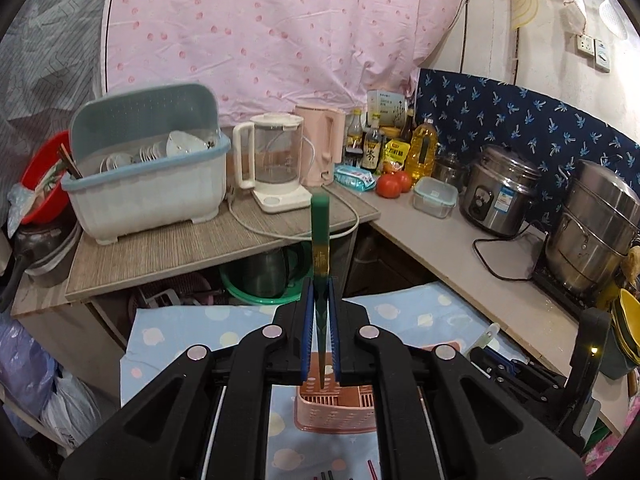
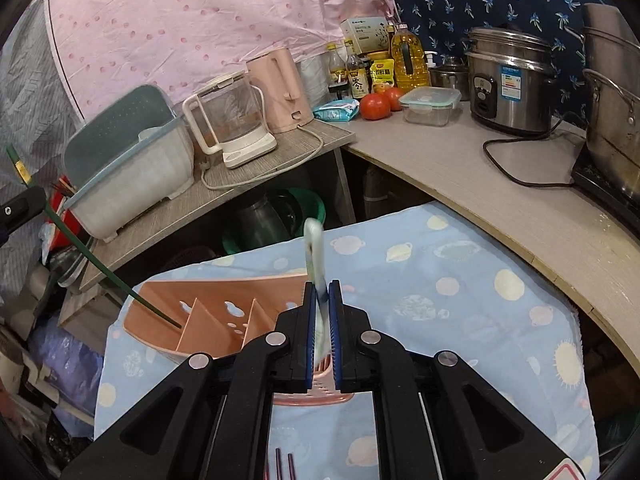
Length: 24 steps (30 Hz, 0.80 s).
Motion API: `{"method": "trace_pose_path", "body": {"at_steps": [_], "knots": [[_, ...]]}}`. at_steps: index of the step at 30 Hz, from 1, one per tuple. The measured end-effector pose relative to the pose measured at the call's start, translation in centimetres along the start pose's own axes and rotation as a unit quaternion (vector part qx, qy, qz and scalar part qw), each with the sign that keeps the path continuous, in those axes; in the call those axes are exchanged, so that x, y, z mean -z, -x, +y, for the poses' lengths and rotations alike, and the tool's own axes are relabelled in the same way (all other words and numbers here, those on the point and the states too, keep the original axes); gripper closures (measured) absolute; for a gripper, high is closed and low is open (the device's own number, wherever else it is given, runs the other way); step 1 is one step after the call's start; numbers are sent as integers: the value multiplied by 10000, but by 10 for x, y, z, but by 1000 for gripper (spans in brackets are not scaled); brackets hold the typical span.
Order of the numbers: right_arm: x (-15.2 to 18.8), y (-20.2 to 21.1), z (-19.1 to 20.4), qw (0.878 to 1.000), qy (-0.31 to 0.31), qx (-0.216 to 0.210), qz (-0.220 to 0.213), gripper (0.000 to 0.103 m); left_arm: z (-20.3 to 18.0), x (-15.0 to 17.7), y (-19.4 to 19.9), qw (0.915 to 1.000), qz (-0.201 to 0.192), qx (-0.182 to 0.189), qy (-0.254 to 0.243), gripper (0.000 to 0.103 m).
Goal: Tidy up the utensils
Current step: 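Lower both items into the pink holder and open both tools, then move both open tools back down to the remaining chopsticks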
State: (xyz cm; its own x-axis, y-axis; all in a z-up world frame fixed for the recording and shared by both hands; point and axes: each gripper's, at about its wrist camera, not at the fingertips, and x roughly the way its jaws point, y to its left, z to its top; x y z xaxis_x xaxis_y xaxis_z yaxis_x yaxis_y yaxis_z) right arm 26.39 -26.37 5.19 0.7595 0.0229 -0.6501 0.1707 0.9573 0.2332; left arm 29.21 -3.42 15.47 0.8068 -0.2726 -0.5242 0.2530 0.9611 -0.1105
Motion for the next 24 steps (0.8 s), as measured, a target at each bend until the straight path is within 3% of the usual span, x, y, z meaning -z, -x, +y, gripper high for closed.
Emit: {"method": "trace_pose_path", "body": {"at_steps": [1,3,4,5,15,24], "knots": [[1,1,0,10000,6,53,-32,88,0,1,-1,10000,-4,-16,7,93],[2,7,0,9999,9,99,-135,72,1,4,0,9999,-22,-117,1,76],[3,9,-1,9998,3,123,-183,67,1,5,1,9999,-33,-150,2,62],[4,14,-1,9996,12,141,-240,67,1,7,3,9998,-75,-196,-14,58],[26,68,-6,9991,-46,33,-413,59,6,29,41,9997,-4,-240,-36,51],[111,122,-16,10000,31,50,-52,56,14,119,82,9972,692,-271,-27,46]]}}
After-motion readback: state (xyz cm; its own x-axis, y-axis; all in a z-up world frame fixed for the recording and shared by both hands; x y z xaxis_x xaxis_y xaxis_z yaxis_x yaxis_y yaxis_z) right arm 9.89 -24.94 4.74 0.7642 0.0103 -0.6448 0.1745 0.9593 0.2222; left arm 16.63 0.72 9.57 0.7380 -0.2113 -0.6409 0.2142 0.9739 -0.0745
